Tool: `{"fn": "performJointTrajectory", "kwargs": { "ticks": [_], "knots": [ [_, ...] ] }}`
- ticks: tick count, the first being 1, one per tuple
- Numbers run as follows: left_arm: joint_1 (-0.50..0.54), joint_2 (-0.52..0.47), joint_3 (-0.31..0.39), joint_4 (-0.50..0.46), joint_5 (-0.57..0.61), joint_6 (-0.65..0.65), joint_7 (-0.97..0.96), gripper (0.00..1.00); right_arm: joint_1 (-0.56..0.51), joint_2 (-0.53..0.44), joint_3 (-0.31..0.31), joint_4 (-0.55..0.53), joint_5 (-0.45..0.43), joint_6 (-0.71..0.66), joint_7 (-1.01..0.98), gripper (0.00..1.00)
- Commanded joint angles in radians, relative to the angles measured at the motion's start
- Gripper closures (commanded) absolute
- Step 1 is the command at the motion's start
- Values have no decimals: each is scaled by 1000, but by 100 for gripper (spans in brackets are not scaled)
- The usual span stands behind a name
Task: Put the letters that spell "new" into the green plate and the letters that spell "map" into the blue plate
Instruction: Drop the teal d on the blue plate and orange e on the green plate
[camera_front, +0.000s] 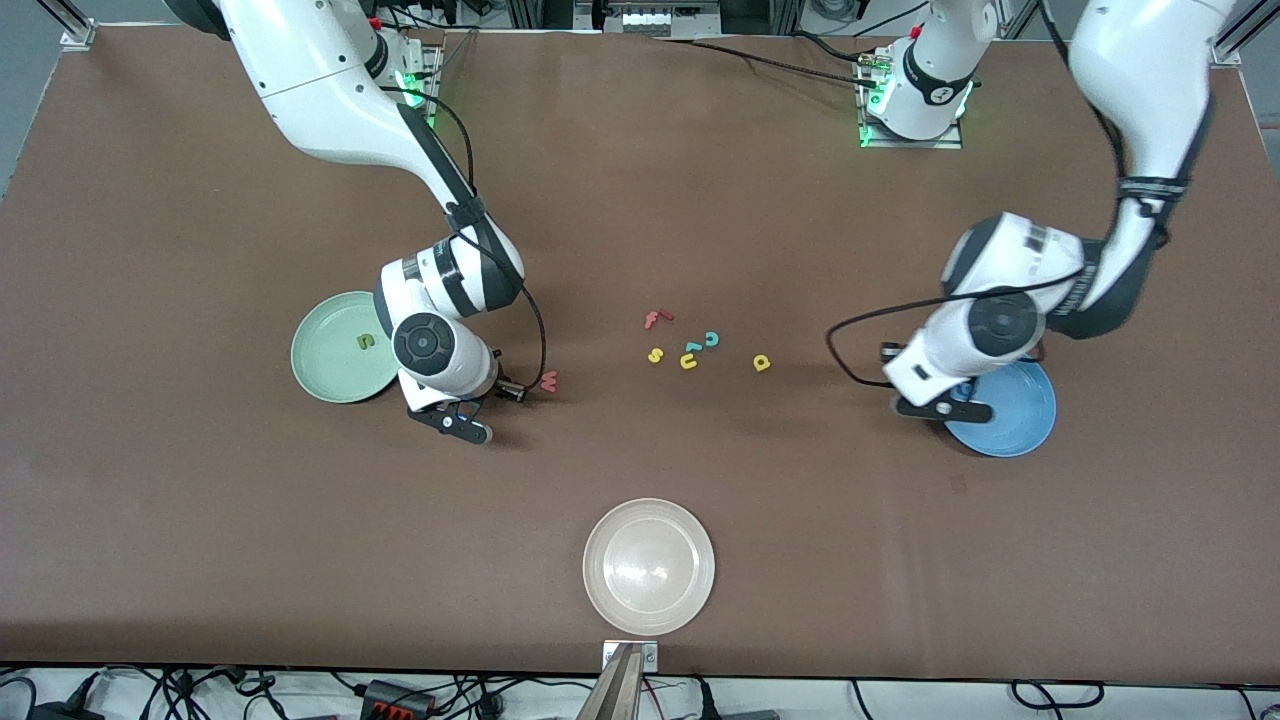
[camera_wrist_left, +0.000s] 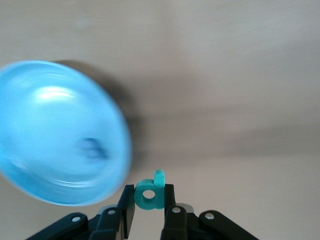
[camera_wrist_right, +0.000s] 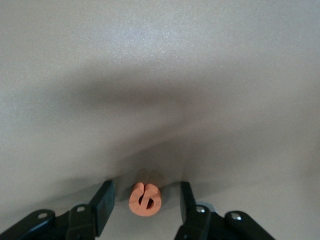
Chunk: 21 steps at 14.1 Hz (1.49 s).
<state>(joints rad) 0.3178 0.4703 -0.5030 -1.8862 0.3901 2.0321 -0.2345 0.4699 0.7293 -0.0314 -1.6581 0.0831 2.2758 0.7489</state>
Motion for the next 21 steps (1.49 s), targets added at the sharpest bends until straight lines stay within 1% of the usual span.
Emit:
{"fn": "performJointTrajectory", "kwargs": {
  "ticks": [1, 2, 3, 5, 6, 7, 8, 10, 12, 14, 15, 16, 18, 20, 21],
  "knots": [
    [93, 43, -9, -8, 73, -12, 110, 92, 0, 18, -1, 11, 14, -2, -3, 68],
    [124, 48, -9, -22, 91, -6, 112, 90, -2, 18, -1, 11, 14, -2, -8, 76],
    [135, 54, -9, -31, 102, 8, 112, 89, -4, 16, -1, 11, 14, -6, -11, 81],
    [188, 83, -11, -31, 133, 28, 113, 87, -5, 2, -1, 11, 14, -15, -54, 85],
    [196, 86, -11, -31, 133, 30, 113, 80, -7, -13, -2, 11, 14, -33, -66, 85],
    [196, 91, -11, -30, 133, 36, 112, 50, -13, -34, -4, 11, 12, -57, -72, 85],
    [198, 91, -14, -28, 133, 36, 110, 0, -13, -54, -10, 11, 12, -88, -88, 85],
    [193, 77, -40, -24, 130, 22, 100, 0, -39, -103, -15, 3, 4, -197, -129, 85],
    [199, 62, -121, -13, 116, -3, 84, 0, -101, -163, -25, -43, 1, -261, -222, 85],
    [196, 59, -218, 13, 93, -36, -9, 0, -172, -249, -25, -168, 0, -256, -322, 85],
    [189, 63, -259, 13, 81, -36, -104, 0, -197, -287, -25, -219, -3, -254, -370, 85],
    [169, 71, -285, 13, 79, -29, -191, 0, -227, -322, -27, -265, -3, -254, -422, 85],
    [91, 99, -290, 15, 79, 8, -354, 0, -279, -355, -27, -331, -3, -254, -500, 85],
    [-3, 135, -286, 15, 81, 86, -570, 0, -344, -346, -27, -348, -3, -253, -569, 85],
    [-32, 155, -281, 13, 90, 124, -680, 0, -381, -335, -25, -347, -6, -248, -620, 84]
  ]
}}
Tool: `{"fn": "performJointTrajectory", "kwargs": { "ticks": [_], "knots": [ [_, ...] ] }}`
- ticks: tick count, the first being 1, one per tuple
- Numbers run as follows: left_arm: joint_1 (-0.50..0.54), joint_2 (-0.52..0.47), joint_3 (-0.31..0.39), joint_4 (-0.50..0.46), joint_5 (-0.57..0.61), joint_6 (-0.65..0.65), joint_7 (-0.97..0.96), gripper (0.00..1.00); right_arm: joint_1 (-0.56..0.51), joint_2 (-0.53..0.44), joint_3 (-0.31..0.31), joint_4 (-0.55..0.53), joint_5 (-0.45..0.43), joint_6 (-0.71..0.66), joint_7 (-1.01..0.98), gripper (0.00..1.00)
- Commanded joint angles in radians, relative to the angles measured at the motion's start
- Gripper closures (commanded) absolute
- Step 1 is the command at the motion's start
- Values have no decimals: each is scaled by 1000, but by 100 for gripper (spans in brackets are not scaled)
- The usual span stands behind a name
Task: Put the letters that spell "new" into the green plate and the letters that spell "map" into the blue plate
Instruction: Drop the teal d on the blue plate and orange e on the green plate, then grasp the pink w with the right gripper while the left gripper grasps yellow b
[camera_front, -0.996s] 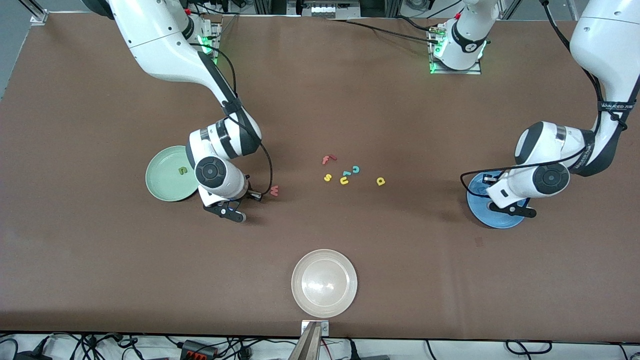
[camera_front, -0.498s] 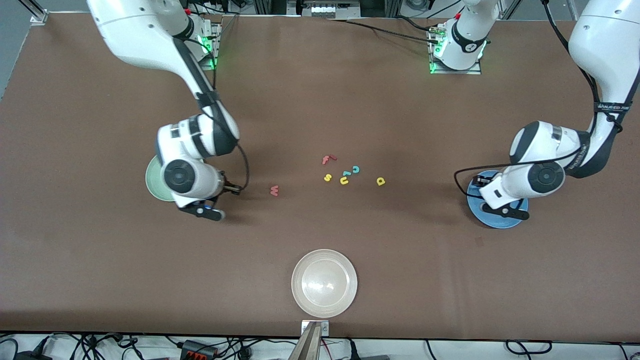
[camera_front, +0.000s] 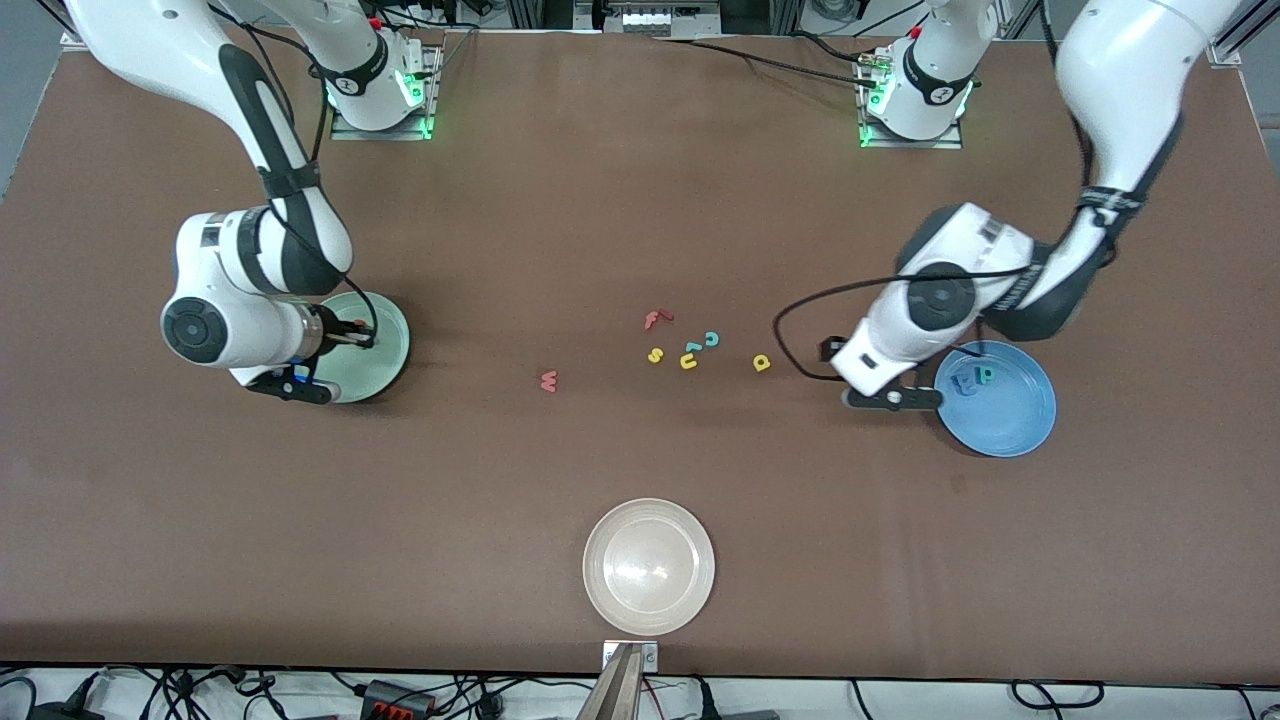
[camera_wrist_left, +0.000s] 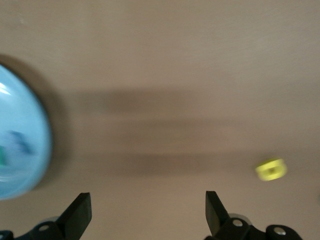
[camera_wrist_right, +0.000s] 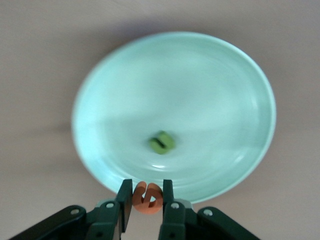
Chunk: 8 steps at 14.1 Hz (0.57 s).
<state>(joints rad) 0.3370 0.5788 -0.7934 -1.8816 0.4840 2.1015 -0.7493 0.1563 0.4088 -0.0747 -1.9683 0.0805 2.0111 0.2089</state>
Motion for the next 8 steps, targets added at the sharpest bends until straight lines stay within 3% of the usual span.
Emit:
{"fn": "performJointTrajectory", "kwargs": {
  "ticks": [1, 5, 6, 7, 8],
  "knots": [
    [-62, 79, 10, 9, -1, 102, -241, 0, -90, 2, 16, -35, -4, 34, -115, 84],
    [-113, 142, 48, -2, 2, 221, -315, 1, -104, 59, 18, -35, -4, 115, -137, 83],
    [-139, 142, 60, -1, 2, 224, -317, 7, -109, 70, 18, -35, -4, 133, -141, 83],
    [-168, 142, 91, 2, 2, 224, -317, 24, -113, 79, 18, -35, -4, 143, -154, 82],
    [-202, 144, 120, 5, 1, 226, -320, 36, -115, 81, 18, -32, -4, 144, -163, 69]
  ]
}}
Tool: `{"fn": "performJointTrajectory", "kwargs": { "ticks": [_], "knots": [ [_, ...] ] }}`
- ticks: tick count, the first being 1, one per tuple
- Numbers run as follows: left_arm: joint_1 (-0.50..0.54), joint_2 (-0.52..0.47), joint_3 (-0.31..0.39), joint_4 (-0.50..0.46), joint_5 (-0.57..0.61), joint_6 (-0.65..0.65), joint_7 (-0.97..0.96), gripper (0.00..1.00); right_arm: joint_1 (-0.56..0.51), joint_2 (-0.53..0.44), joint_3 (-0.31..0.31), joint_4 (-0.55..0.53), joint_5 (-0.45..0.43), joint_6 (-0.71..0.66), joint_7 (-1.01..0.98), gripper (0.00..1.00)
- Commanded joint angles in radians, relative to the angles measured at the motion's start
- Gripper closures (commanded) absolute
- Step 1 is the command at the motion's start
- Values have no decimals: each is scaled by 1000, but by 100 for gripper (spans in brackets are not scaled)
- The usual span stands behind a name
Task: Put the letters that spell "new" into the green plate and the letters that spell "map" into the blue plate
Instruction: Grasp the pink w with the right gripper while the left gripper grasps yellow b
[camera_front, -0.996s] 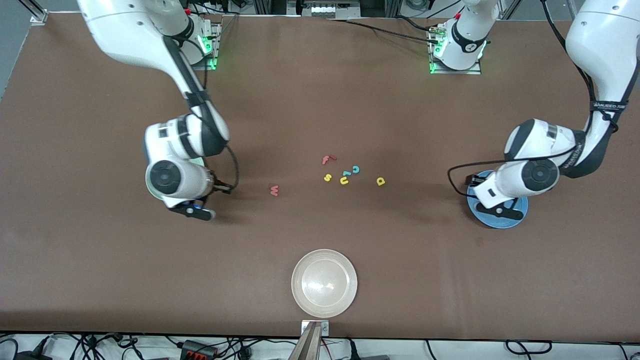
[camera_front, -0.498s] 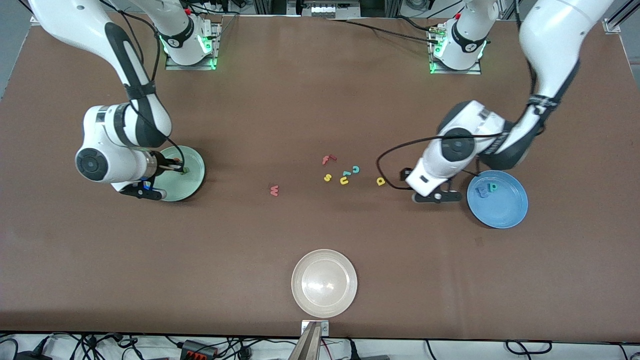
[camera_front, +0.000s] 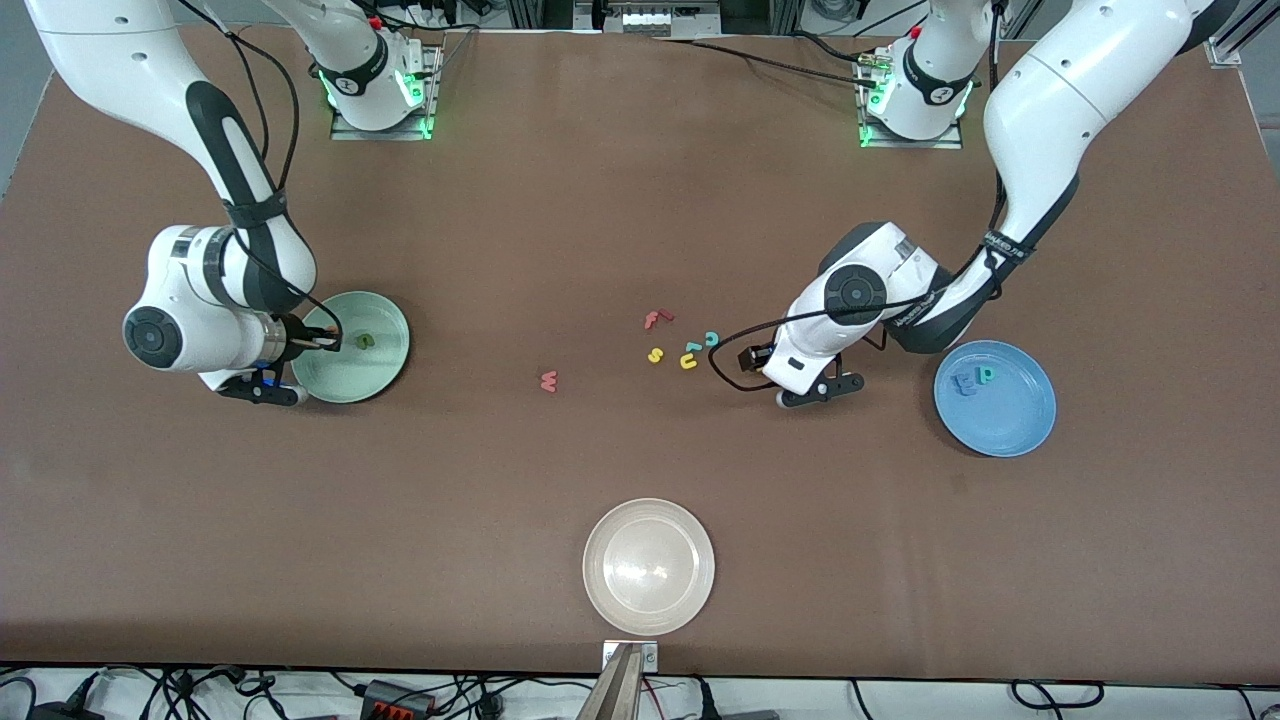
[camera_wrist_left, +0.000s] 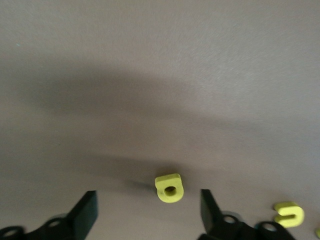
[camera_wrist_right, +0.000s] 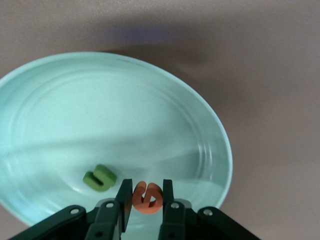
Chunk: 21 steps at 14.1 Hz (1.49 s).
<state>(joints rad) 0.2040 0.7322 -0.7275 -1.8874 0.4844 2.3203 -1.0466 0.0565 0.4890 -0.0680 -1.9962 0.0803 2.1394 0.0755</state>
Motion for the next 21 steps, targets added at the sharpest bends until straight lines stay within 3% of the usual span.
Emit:
{"fn": "performJointTrajectory", "kwargs": {
  "ticks": [1, 5, 7, 9, 12, 18, 20, 21],
  "knots": [
    [-96, -10, 71, 14, 0, 8, -35, 40, -15, -6, 10, 5, -2, 10, -20, 2],
    [-112, 4, 80, 13, 0, 53, -70, 41, 34, -27, 20, 111, -2, -67, -13, 0],
    [-112, 6, 83, 11, 2, 56, -81, 43, 107, -24, 22, 117, 16, -33, -10, 0],
    [-112, 4, 85, 11, 2, 56, -81, 61, 207, -18, 22, 117, 19, 37, 50, 0],
    [-112, 7, 86, 13, 2, 66, -81, 62, 339, 3, 20, 123, 18, 97, 156, 0],
    [-113, 16, 102, 7, 41, 82, -81, 65, 480, 183, 20, 353, 18, 119, 438, 5],
    [-110, 10, 102, 5, 60, 76, -79, 91, 517, 244, 20, 410, 13, 119, 493, 13],
    [-107, 4, 99, 10, 60, 70, -75, 98, 525, 258, 20, 418, 12, 119, 495, 18]
  ]
}}
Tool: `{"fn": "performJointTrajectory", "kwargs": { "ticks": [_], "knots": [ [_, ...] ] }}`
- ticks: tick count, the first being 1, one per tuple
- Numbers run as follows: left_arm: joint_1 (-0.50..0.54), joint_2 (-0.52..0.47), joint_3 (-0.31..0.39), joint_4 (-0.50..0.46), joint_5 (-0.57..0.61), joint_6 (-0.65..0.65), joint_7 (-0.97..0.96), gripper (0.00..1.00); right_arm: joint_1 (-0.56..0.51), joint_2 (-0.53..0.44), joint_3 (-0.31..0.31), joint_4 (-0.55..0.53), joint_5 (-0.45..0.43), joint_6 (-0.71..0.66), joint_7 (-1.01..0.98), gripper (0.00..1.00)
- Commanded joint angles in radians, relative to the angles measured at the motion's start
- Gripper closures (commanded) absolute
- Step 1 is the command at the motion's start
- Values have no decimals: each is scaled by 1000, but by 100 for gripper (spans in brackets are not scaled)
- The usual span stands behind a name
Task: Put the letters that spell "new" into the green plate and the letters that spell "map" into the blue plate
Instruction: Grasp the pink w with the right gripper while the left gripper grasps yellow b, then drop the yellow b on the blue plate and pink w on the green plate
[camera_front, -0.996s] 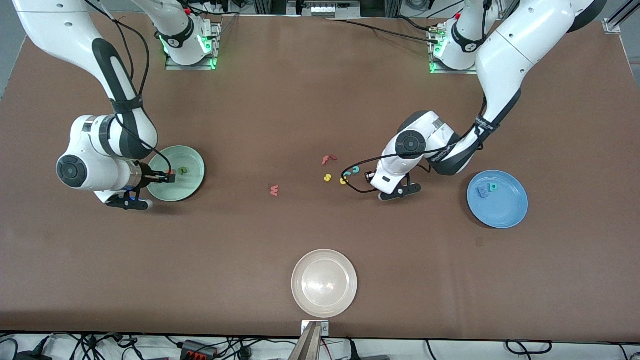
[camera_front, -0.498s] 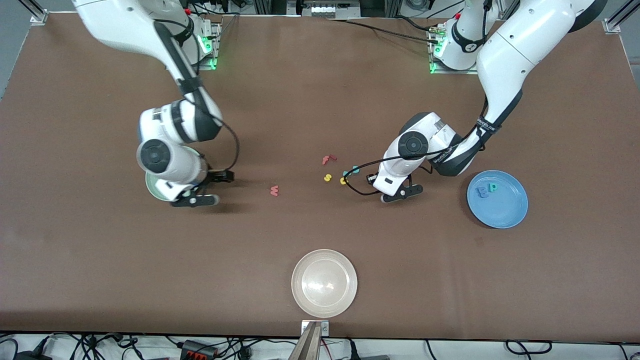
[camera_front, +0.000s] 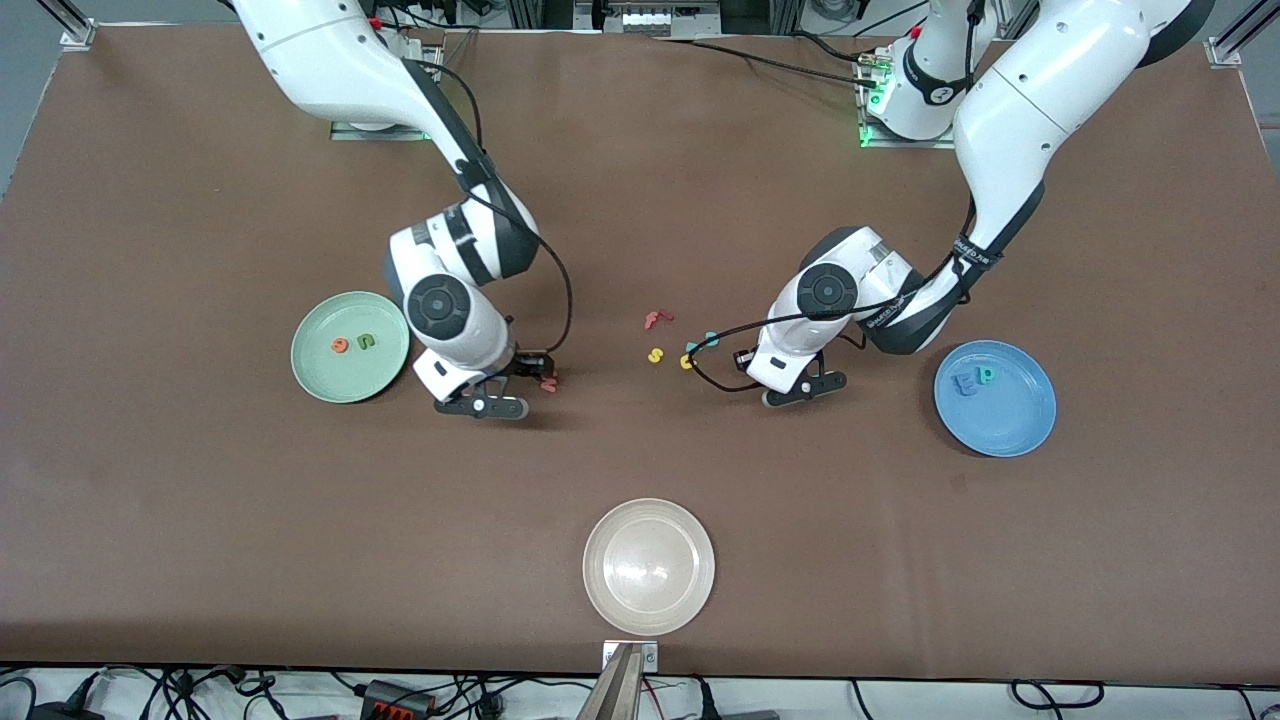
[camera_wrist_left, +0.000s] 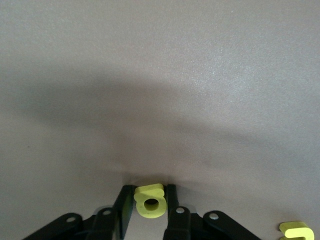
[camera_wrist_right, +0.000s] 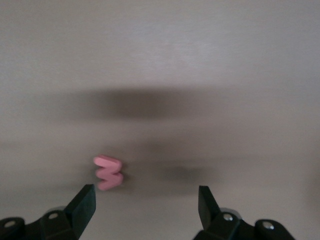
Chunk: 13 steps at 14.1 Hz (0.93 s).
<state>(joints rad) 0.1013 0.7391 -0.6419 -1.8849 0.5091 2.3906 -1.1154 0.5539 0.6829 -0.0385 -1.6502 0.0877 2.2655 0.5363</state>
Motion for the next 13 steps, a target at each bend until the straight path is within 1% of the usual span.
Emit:
{"fn": "performJointTrajectory", "kwargs": {
  "ticks": [1, 2, 3, 7, 8, 9, 10, 13],
  "knots": [
    [6, -20, 11, 12, 35, -17, -1, 98, 32, 72, -9, 72, 4, -4, 34, 23],
    [12, -55, 10, 13, 35, -62, 18, 98, 37, 78, -9, 72, 4, 0, 34, 27],
    [30, -94, 7, 18, 35, -133, 78, 98, 47, 79, -9, 72, 1, 0, 34, 29],
    [104, -141, -10, 119, 35, -413, 375, 98, 51, 93, -11, 73, 1, 9, 34, 37],
    [124, -148, -10, 133, 35, -459, 441, 98, 51, 96, -9, 73, 1, 17, 34, 42],
    [159, -155, -10, 144, 35, -488, 525, 98, 51, 98, -11, 72, -2, 22, 34, 48],
    [202, -155, -10, 145, 35, -496, 619, 98, 52, 102, -9, 72, -3, 22, 33, 57],
    [322, -147, -10, 141, 35, -492, 851, 97, 51, 99, -11, 73, 1, 22, 27, 80]
  ]
}}
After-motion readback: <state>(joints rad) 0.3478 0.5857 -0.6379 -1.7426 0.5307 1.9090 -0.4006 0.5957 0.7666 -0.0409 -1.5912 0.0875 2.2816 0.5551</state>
